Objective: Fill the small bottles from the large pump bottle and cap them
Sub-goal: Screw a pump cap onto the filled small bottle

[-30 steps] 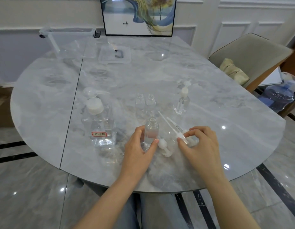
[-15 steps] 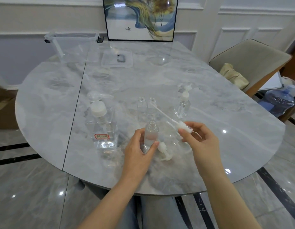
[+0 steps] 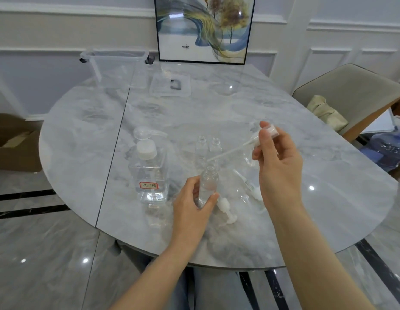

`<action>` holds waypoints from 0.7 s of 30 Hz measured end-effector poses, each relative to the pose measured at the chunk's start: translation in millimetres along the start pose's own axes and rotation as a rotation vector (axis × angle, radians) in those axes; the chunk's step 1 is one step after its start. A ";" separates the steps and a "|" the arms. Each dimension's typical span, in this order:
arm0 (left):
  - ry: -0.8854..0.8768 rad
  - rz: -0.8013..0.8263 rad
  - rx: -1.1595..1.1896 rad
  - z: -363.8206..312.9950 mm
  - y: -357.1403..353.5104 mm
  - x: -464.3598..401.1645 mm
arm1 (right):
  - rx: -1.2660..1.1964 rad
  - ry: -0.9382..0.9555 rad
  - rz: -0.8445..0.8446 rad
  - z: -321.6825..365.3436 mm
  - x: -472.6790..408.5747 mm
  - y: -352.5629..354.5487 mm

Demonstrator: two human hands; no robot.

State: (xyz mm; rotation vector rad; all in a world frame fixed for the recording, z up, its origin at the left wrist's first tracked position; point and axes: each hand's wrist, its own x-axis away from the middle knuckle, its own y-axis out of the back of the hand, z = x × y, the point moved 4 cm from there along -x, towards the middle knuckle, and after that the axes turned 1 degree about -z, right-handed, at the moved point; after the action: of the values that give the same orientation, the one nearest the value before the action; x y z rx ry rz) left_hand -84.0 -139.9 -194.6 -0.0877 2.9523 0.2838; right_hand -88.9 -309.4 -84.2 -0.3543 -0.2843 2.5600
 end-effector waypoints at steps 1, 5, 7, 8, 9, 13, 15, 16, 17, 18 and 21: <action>0.003 0.001 0.002 -0.4 -0.2 -0.1 | 0.023 0.051 0.005 5.5 0.0 -3.5; -0.005 0.006 0.021 -3.0 -0.2 0.2 | 0.088 0.188 0.027 20.4 2.9 -12.4; -0.008 0.011 0.031 -4.0 0.1 0.6 | 0.092 0.211 0.031 23.3 3.7 -13.5; -0.008 0.013 0.036 -4.1 0.3 0.8 | 0.098 0.218 0.032 24.0 4.1 -13.6; -0.008 0.016 0.040 -4.3 0.3 0.7 | 0.104 0.225 0.032 24.3 4.2 -13.6; -0.013 0.015 0.042 -5.2 0.9 1.3 | 0.133 0.235 0.040 22.1 4.7 -14.9; -0.011 0.018 0.044 -4.9 0.8 1.1 | 0.158 0.237 0.057 19.4 4.3 -16.1; -0.011 0.020 0.043 -4.8 0.6 1.2 | 0.168 0.235 0.070 18.5 4.2 -16.7; -0.012 0.020 0.041 -4.4 0.6 1.2 | 0.181 0.234 0.089 17.1 4.1 -17.9; -0.015 0.020 0.036 -4.4 0.3 1.2 | 0.202 0.239 0.117 16.6 4.3 -19.2; -0.022 0.012 0.024 -4.2 0.0 1.4 | 0.318 0.273 0.238 12.7 7.0 -26.7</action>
State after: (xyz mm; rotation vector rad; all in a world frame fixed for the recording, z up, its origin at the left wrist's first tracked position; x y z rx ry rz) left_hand -86.1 -140.8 -190.8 -0.0631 2.9344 0.2499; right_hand -85.8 -284.9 -66.4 -0.6379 0.2782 2.6846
